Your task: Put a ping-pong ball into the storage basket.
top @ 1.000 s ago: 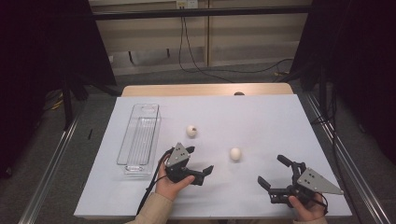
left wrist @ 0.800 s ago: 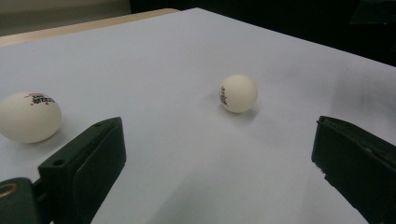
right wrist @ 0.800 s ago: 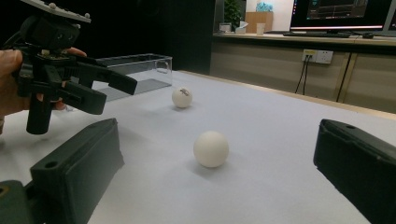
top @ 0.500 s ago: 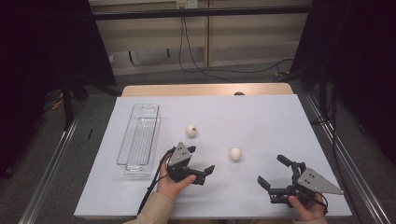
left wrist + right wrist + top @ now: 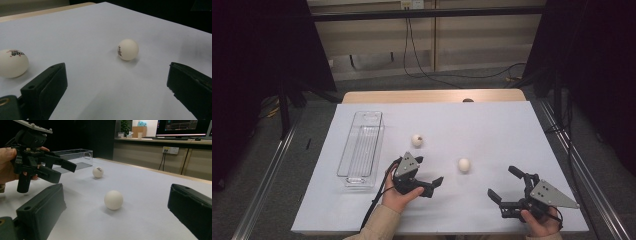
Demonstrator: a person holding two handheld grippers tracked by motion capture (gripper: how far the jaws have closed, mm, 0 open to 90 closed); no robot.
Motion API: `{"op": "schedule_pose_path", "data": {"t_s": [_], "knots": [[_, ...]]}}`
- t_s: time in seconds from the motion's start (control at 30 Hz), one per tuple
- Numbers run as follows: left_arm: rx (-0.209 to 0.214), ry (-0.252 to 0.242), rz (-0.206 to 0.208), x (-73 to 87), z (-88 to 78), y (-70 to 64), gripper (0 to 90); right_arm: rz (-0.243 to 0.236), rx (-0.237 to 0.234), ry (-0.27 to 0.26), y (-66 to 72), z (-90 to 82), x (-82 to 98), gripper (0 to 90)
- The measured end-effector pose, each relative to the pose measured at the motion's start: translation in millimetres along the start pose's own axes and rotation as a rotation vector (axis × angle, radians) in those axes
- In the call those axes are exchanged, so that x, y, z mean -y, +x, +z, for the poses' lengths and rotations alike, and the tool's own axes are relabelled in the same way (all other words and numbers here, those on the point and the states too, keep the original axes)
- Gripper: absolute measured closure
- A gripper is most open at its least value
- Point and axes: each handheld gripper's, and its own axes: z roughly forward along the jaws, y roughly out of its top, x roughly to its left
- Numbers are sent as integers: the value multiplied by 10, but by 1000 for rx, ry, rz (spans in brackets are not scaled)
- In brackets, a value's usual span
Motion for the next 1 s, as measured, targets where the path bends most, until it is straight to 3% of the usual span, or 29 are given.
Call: {"op": "schedule_pose_path", "data": {"t_s": [1.0], "knots": [[5,16,0,-33,107,-34,30,-1,-2,0,1,1,-1,4]]}}
